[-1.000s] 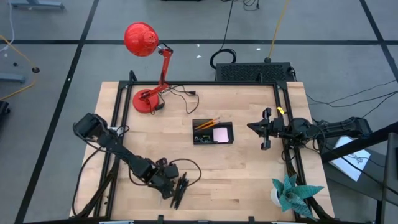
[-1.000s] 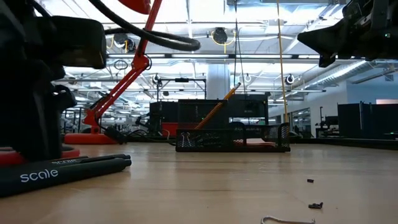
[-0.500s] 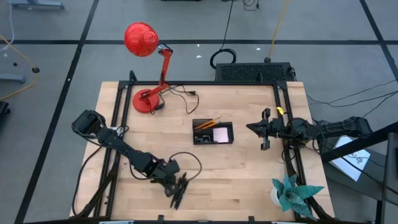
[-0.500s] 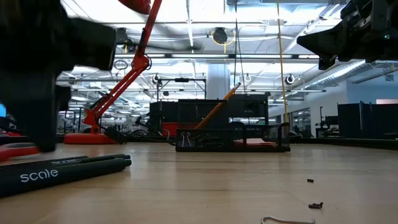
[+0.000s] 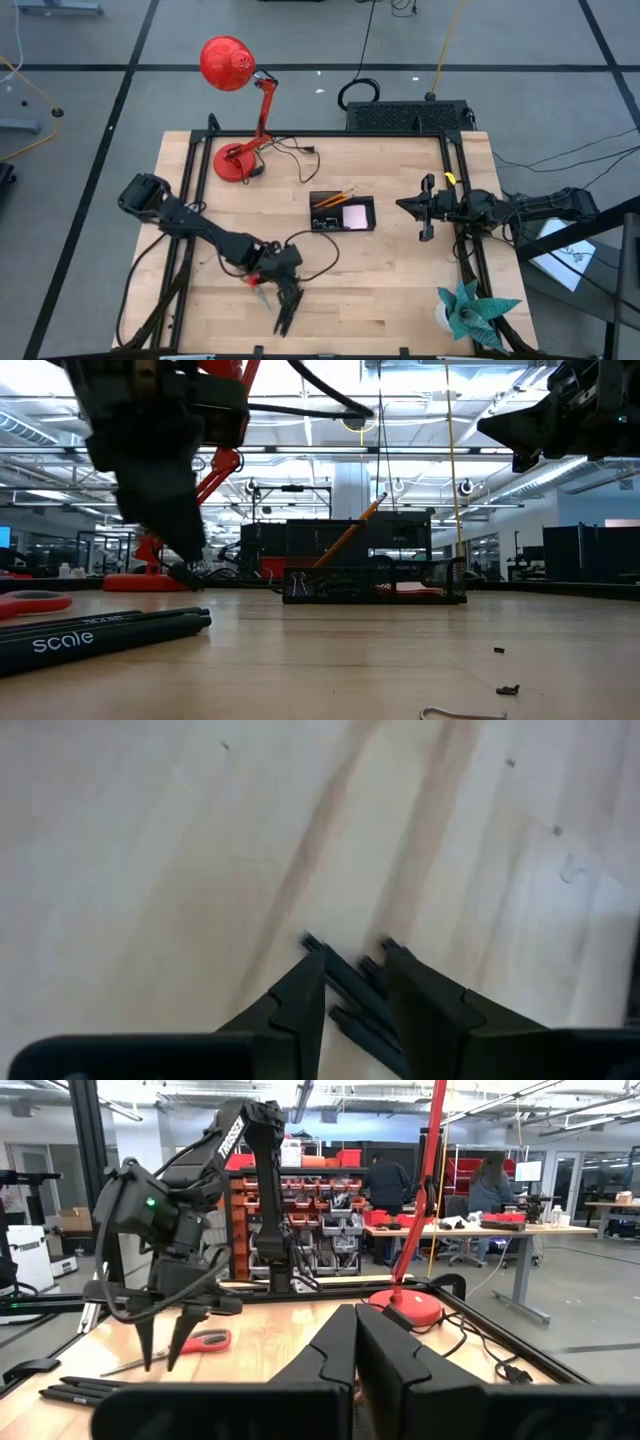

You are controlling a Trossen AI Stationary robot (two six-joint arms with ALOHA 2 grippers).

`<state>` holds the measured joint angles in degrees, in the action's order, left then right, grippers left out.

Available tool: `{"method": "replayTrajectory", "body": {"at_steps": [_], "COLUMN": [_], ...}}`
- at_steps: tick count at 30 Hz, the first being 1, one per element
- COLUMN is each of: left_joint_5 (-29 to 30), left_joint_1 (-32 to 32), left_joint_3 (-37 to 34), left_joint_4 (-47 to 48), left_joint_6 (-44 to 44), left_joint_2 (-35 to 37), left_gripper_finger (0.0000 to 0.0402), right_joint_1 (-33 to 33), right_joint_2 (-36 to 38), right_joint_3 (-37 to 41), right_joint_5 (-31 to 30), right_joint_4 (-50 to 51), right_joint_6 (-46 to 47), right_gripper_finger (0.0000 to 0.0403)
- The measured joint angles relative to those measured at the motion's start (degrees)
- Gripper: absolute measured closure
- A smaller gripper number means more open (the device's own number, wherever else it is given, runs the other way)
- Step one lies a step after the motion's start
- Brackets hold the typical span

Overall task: Pick and place office supplies into organizer
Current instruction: Put the black pen into the black desk organizer

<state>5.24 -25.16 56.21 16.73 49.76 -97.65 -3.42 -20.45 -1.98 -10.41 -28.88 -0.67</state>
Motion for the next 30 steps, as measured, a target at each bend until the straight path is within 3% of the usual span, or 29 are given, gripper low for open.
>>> {"method": "replayTrajectory", "body": {"at_steps": [13, 22, 30], "left_joint_5": [-2.2, -3.57, -4.19], "left_joint_1": [-0.21, -5.43, -5.56], "left_joint_3": [5.11, 10.96, 11.1], "left_joint_4": [4.24, 19.56, 18.19], "left_joint_6": [-5.26, 6.25, 10.35], "left_joint_2": [-6.38, -5.88, -8.34], "left_gripper_finger": [0.0289, 0.0289, 0.0289], "right_joint_1": [0.0, 0.0, 0.0], "right_joint_2": [0.0, 0.0, 0.01], "right_joint_3": [0.0, 0.0, 0.0], "right_joint_5": [-0.01, -0.02, 0.0], "right_joint_4": [0.23, 0.44, 0.44], "right_joint_6": [-0.02, -0.02, 0.0], "right_gripper_finger": [0.0399, 0.0399, 0.0399]}}
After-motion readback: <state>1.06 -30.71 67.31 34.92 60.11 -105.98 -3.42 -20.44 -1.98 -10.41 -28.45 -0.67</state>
